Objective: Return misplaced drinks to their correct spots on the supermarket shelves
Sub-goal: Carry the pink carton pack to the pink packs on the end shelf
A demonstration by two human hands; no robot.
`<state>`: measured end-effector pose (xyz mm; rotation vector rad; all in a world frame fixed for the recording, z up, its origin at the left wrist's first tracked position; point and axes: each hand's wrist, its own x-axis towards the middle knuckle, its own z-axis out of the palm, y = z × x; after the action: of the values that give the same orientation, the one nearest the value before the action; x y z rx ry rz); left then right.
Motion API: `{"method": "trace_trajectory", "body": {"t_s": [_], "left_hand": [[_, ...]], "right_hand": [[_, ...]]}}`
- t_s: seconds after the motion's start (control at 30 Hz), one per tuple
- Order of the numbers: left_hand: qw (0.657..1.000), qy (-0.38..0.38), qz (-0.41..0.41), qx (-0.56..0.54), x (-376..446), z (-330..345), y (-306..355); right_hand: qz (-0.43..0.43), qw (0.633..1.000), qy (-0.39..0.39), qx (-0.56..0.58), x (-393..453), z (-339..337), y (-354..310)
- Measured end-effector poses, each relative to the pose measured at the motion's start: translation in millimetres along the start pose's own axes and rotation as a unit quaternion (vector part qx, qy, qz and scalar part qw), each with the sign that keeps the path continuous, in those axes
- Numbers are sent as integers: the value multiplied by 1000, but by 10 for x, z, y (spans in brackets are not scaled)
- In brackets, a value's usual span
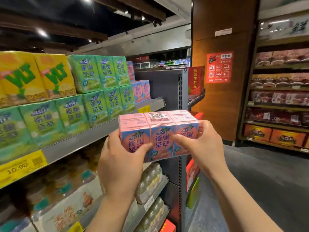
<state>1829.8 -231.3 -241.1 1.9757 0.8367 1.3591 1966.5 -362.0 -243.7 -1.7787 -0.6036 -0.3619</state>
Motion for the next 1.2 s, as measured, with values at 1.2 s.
{"method": "trace_trajectory", "body": {"t_s": [1.2], "left_hand": [[908, 314, 161, 225, 2292, 2090, 765]], "right_hand": [[-156, 938, -58, 303, 3449, 1134, 397]]}}
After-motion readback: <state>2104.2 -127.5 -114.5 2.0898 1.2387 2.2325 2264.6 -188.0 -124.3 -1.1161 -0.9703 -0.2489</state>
